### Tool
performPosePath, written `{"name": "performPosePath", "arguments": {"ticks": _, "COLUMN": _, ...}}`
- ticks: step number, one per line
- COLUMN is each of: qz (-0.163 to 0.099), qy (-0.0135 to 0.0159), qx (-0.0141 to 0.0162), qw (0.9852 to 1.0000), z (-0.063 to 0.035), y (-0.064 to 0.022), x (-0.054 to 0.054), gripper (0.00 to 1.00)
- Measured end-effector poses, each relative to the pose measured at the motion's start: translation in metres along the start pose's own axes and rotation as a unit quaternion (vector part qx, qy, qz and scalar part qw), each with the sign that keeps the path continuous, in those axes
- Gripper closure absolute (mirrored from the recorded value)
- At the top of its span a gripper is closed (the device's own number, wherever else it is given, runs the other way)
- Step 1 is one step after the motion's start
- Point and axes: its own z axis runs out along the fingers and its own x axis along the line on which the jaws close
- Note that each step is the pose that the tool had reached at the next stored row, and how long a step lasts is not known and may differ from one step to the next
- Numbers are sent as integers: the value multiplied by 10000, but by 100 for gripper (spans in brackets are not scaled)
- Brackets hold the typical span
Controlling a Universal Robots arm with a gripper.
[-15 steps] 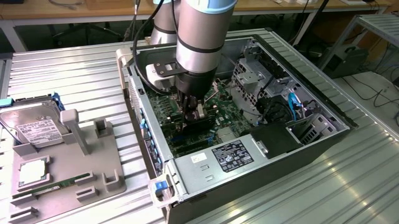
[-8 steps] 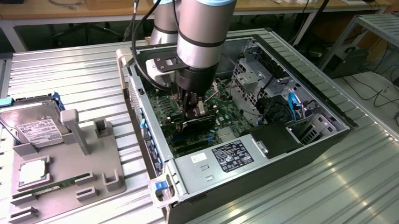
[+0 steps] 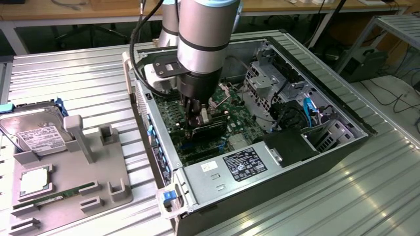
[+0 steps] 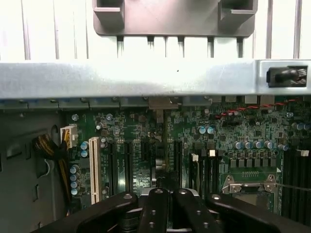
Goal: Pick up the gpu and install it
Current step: 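Press down on the gpu until it lock into place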
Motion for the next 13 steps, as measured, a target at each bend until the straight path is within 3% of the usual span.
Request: {"name": "performPosePath", "arguments": {"ticks": 13, "qz": -18, "qy": 3, "qx": -9, "qw": 10000, "z": 37, "y": 133, "x": -25, "gripper": 89}}
